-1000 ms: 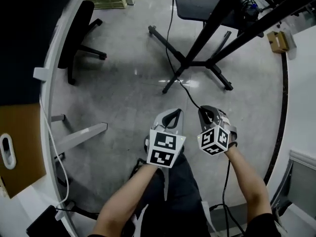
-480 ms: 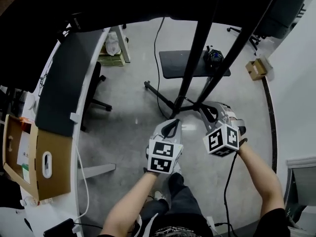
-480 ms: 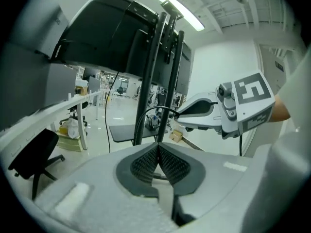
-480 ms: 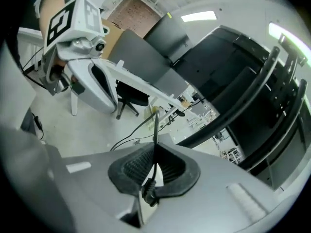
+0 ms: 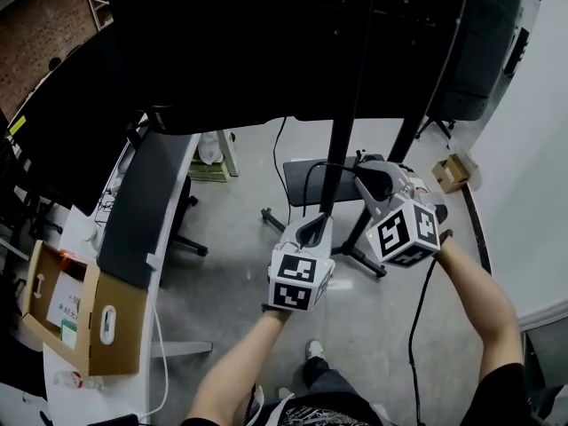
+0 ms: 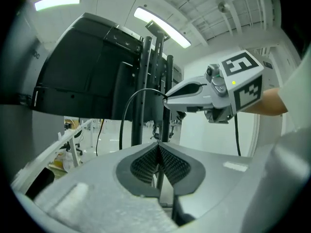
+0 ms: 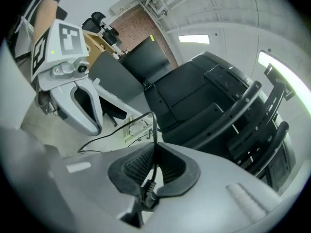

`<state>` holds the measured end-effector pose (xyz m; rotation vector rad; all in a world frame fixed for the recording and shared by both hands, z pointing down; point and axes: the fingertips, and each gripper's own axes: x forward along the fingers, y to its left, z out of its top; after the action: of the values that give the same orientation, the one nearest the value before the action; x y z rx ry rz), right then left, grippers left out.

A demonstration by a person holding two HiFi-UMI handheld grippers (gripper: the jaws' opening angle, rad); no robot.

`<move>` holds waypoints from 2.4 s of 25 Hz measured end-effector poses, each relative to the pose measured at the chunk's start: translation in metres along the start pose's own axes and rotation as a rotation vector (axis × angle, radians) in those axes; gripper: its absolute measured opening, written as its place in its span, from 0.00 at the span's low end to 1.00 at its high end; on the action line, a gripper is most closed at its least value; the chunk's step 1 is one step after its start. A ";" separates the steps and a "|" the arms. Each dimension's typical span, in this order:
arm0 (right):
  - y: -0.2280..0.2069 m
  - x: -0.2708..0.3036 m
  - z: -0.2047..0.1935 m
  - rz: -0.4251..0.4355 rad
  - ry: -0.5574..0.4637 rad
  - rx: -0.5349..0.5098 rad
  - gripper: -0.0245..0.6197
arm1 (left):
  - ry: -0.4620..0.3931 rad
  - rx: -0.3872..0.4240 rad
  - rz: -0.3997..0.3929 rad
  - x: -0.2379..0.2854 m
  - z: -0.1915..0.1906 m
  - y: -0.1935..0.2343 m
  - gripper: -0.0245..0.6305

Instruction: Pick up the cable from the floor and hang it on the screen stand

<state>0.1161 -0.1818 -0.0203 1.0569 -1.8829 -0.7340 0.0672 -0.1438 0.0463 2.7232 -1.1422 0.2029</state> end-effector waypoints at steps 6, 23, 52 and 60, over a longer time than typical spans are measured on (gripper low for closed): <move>-0.112 -0.007 0.050 -0.064 -0.064 -0.044 0.08 | -0.092 0.019 -0.020 0.021 0.076 -0.004 0.04; -0.343 -0.033 0.177 -0.174 -0.159 -0.018 0.08 | -0.295 0.170 0.052 0.032 0.245 0.016 0.04; -0.554 -0.086 0.128 -0.574 0.098 0.194 0.08 | -0.439 0.248 -0.247 0.068 0.344 0.010 0.04; -0.563 -0.105 0.069 -0.587 0.048 0.201 0.09 | -0.445 0.280 -0.224 0.091 0.352 -0.021 0.04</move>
<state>0.3053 -0.3508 -0.5382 1.7770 -1.6334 -0.8402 0.1646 -0.2694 -0.2810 3.2243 -0.9450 -0.3153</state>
